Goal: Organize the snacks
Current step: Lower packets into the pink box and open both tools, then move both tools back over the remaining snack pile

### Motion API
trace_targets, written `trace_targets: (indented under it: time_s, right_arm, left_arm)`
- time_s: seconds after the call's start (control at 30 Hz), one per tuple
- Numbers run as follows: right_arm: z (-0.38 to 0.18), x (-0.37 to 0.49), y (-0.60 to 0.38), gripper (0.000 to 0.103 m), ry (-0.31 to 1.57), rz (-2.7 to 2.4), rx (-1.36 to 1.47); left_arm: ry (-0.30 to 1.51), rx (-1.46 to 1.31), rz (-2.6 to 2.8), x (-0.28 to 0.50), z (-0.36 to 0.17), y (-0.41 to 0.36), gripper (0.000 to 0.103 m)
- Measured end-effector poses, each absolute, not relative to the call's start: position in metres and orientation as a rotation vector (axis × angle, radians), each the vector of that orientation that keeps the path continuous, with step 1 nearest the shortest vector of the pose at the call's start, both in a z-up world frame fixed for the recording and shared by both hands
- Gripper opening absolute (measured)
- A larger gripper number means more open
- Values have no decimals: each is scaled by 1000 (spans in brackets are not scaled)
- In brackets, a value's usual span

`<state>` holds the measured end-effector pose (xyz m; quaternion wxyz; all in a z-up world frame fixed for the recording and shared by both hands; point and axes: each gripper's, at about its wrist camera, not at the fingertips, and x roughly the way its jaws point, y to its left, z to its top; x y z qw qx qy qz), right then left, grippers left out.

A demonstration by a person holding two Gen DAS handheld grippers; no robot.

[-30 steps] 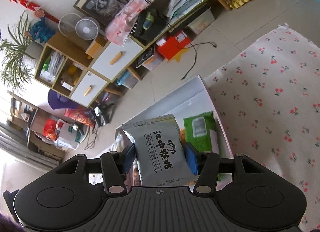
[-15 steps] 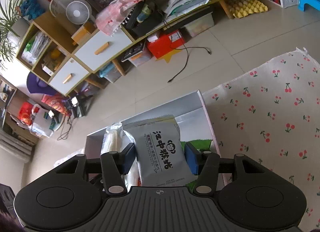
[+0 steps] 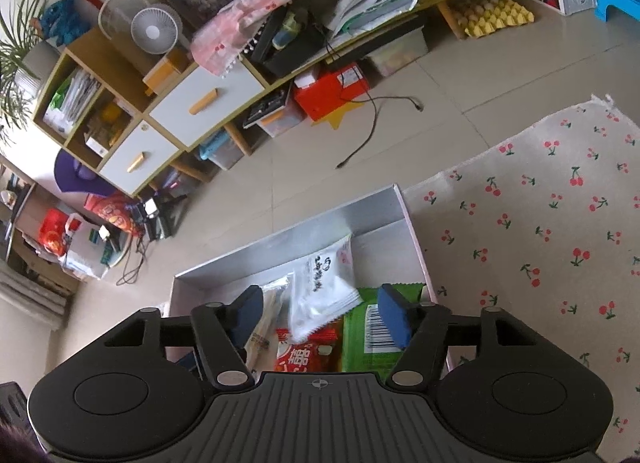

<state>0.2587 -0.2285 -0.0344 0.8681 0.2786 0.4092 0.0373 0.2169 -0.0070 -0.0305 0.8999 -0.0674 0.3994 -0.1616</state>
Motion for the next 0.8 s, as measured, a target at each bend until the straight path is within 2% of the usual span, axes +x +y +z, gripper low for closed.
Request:
trace_targets:
  time_s: [0.53, 0.67, 0.8]
  right_arm:
    - [-12, 215, -234, 71, 870, 56, 518]
    - [-6, 198, -236, 78, 872, 51, 506]
    - [0, 181, -232, 78, 871, 56, 469]
  left_arm:
    - [841, -102, -361, 179, -9, -12, 80]
    - [841, -107, -367, 168, -4, -10, 87]
    - [847, -102, -365, 155, 0, -9, 89]
